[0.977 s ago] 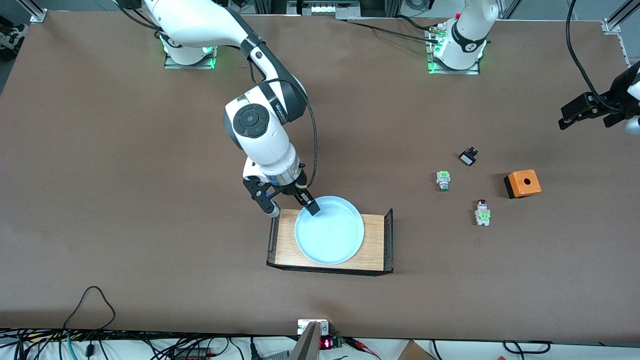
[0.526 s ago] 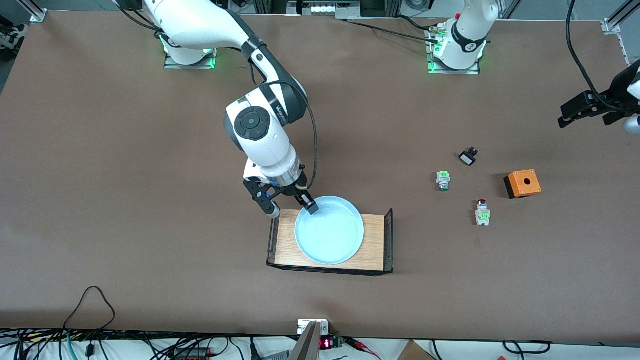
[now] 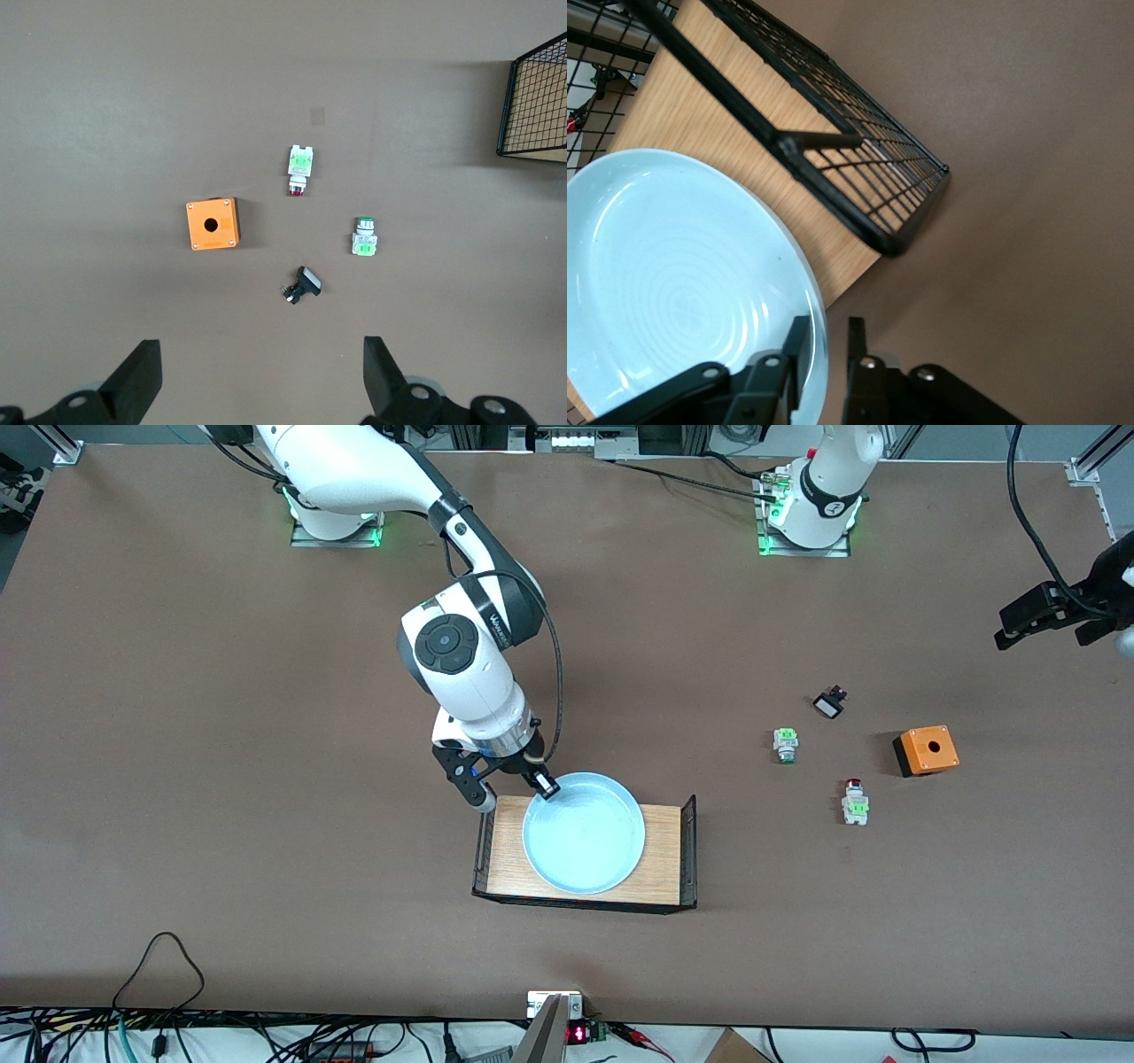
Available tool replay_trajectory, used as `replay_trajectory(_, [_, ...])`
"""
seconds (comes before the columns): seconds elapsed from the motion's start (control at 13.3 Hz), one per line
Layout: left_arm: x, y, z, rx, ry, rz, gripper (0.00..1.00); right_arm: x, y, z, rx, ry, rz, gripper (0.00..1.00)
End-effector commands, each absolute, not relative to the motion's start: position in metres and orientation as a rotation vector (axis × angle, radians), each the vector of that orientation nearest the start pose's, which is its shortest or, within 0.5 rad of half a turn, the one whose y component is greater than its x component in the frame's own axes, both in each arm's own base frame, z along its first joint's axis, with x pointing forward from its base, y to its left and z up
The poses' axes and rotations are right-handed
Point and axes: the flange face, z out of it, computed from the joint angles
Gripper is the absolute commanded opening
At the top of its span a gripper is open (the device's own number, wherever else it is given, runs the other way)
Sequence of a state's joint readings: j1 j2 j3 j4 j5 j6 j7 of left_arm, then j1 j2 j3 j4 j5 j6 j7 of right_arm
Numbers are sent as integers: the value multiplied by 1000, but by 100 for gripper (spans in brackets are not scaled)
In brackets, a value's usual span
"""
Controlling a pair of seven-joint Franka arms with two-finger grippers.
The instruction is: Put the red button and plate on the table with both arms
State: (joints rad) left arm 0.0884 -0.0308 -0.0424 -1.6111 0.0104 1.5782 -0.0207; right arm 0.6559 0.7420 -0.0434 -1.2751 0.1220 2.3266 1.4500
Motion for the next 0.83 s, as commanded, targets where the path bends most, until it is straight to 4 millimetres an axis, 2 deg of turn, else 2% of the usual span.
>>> replay_trajectory(0.0, [546, 22, 629, -3146, -118, 22, 100, 630, 456, 347, -2533, 1232, -130, 13])
replay_trajectory(0.08, [547, 22, 629, -3147, -116, 24, 100, 629, 457, 347, -2535, 1227, -131, 6])
replay_trajectory(0.23, [547, 22, 629, -3147, -113, 19, 100, 628, 460, 348, -2535, 1220, -133, 1])
replay_trajectory(0.75, [546, 21, 632, -3147, -108, 10, 100, 628, 464, 359, -2511, 1184, -161, 0])
